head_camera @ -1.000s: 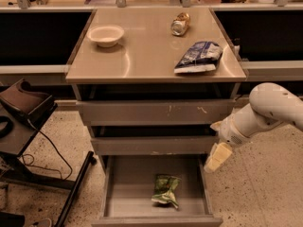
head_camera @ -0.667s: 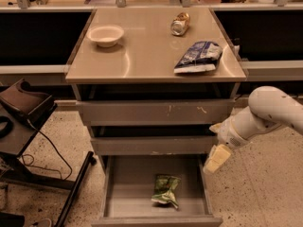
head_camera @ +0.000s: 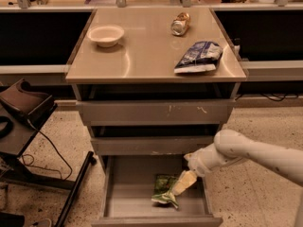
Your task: Pick green jalapeno chip bag from bottom drawer and place on counter
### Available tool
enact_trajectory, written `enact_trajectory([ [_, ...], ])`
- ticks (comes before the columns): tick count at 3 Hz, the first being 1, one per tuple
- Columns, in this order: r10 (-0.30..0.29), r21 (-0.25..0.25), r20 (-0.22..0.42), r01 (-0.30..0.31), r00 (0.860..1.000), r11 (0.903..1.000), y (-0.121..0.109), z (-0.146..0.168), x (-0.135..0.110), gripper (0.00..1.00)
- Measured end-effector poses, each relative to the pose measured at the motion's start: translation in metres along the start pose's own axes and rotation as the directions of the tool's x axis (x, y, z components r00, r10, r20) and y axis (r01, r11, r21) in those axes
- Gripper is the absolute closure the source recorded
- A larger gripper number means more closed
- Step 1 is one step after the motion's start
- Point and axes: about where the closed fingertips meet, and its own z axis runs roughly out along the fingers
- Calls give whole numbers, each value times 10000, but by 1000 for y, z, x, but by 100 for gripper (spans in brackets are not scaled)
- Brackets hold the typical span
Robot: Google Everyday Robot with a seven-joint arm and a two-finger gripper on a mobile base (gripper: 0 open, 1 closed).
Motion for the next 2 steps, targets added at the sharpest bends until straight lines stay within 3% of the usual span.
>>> enact_trajectory([
  [1,753,550,490,-780,9960,9954,-22,62,15,0],
  [2,1511,1583,413,-1558,9876,9750,-49,93,34,0],
])
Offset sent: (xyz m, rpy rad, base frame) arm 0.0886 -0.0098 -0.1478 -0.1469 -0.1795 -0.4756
